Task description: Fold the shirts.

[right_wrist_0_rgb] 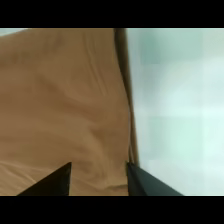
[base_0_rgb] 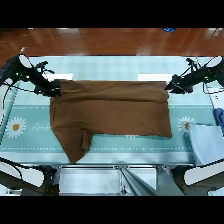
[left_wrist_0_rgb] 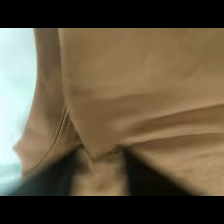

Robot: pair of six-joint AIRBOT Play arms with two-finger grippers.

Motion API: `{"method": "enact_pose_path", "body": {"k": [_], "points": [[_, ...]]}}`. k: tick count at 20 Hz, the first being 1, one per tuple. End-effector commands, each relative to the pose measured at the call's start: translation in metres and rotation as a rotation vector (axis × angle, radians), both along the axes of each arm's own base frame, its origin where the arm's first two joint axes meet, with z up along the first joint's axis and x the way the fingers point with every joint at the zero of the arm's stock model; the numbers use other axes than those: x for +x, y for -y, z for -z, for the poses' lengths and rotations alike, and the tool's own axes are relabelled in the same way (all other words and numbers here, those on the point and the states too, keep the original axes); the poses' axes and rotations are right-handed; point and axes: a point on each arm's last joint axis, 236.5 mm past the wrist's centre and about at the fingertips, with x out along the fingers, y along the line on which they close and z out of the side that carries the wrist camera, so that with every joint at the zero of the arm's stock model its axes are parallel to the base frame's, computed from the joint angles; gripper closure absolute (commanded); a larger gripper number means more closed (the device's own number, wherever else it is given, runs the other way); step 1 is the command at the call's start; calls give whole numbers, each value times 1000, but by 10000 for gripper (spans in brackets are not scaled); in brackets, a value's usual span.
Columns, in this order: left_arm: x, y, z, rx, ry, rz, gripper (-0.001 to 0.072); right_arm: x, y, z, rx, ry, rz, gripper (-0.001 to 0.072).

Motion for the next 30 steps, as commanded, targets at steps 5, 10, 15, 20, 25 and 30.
{"method": "enact_pose_path", "body": {"k": [5, 10, 15, 20, 25, 30], "points": [[-64, -32, -48, -30, -134, -71, 199, -39, 59, -76, -124, 51, 84, 303], [-197, -67, -25, -13, -217, -380, 200, -145, 67, -41, -253, 8, 223, 303], [-246, -23, 7, -379, -109, -644, 200, -181, -14, -28, -1, 144, 273, 302], [-222, -2, 9, -460, -12, -620, 200, -181, -27, -37, 55, 174, 272, 303], [-219, 22, 25, -446, -64, -515, 200, -174, -35, -44, 103, 195, 286, 303], [-202, 53, 39, -438, -58, -428, 282, -169, 6, -54, 10, 236, 323, 302]]}}
